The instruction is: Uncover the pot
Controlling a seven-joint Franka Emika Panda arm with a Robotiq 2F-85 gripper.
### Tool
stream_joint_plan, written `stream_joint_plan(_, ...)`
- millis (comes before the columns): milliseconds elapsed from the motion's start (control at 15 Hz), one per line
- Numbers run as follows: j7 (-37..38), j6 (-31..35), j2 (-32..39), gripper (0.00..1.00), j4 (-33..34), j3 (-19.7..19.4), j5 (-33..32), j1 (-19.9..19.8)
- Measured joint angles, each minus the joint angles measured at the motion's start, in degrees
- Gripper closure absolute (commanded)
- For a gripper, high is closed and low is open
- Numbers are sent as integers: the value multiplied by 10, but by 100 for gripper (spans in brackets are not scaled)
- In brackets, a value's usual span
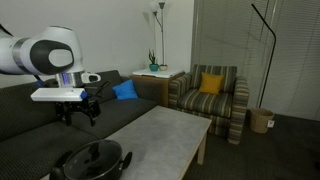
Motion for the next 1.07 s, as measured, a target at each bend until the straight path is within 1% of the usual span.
stream_joint_plan(200, 0, 35, 34, 0, 9, 1, 1, -15)
stream_joint_plan(533, -3, 39, 88, 0, 60, 28, 5, -53)
stream_joint_plan(867, -3, 20, 143, 0, 125, 35, 5, -51)
stream_joint_plan(1067, -3, -5, 174, 0, 161, 36, 5, -45)
